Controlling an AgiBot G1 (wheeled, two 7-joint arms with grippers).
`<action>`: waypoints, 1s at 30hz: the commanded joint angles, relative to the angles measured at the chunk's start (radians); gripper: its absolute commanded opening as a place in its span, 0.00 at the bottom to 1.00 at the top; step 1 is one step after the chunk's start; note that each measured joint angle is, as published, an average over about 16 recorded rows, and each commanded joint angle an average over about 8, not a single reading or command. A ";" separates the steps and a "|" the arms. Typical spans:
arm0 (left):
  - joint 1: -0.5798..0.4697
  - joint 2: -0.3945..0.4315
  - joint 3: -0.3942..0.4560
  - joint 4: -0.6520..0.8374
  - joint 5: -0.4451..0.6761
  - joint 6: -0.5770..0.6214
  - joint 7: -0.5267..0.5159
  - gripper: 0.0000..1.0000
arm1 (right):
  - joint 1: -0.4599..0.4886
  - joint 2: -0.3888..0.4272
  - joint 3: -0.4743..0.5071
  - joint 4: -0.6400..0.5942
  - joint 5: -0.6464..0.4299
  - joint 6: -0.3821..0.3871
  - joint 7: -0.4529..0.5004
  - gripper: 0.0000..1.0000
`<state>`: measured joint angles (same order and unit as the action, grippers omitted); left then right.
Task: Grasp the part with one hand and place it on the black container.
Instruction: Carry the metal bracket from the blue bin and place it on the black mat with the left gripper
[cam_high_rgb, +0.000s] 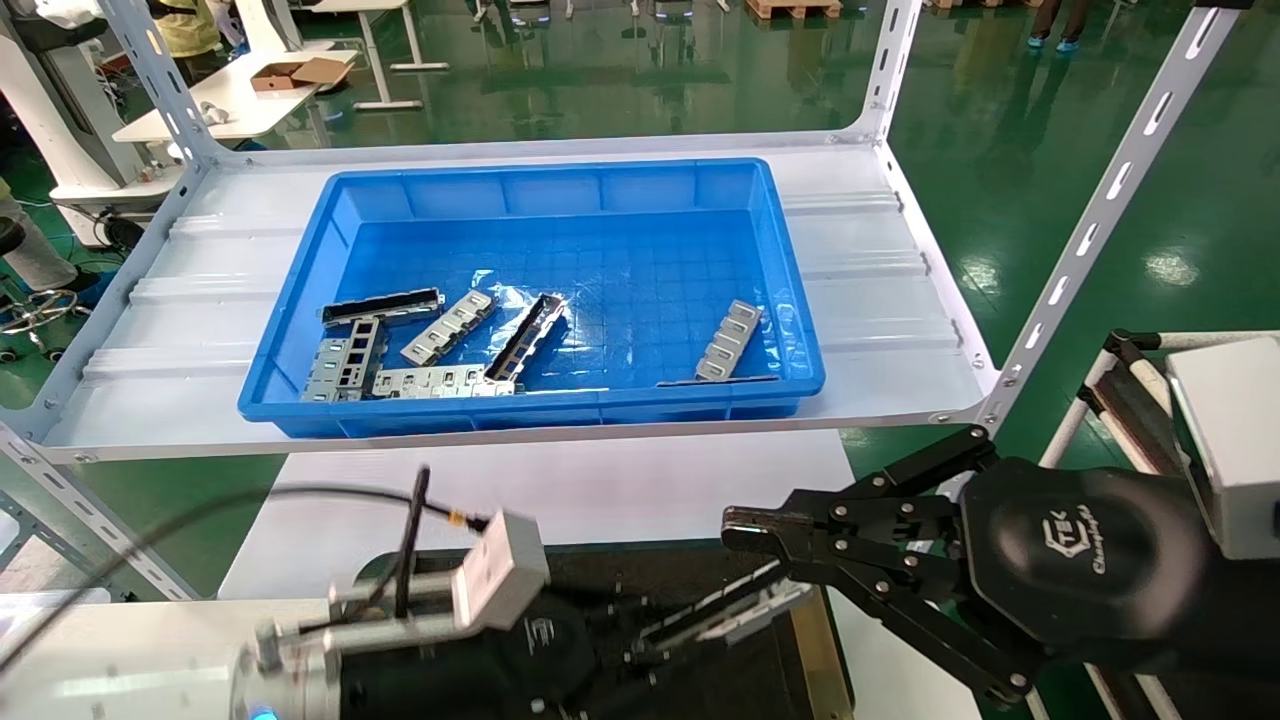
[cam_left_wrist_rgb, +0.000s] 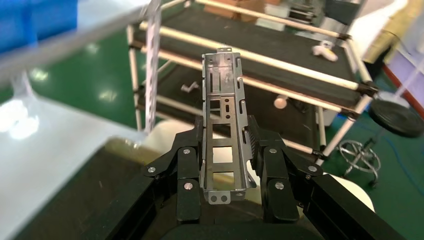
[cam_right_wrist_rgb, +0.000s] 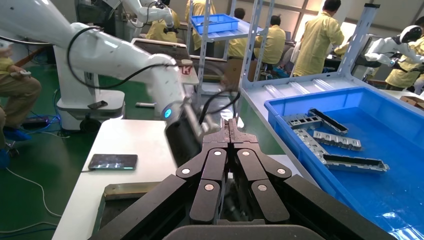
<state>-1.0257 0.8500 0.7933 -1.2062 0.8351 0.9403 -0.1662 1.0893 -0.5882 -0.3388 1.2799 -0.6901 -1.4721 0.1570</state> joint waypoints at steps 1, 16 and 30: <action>0.051 -0.017 0.009 -0.062 0.009 -0.065 -0.029 0.00 | 0.000 0.000 0.000 0.000 0.000 0.000 0.000 0.00; 0.278 0.087 0.088 -0.119 0.102 -0.543 -0.136 0.00 | 0.000 0.000 0.000 0.000 0.000 0.000 0.000 0.00; 0.326 0.235 0.185 -0.073 0.104 -0.980 -0.243 0.00 | 0.000 0.000 -0.001 0.000 0.000 0.000 0.000 0.00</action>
<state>-0.7008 1.0823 0.9782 -1.2817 0.9314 -0.0349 -0.4020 1.0895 -0.5879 -0.3395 1.2799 -0.6896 -1.4718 0.1566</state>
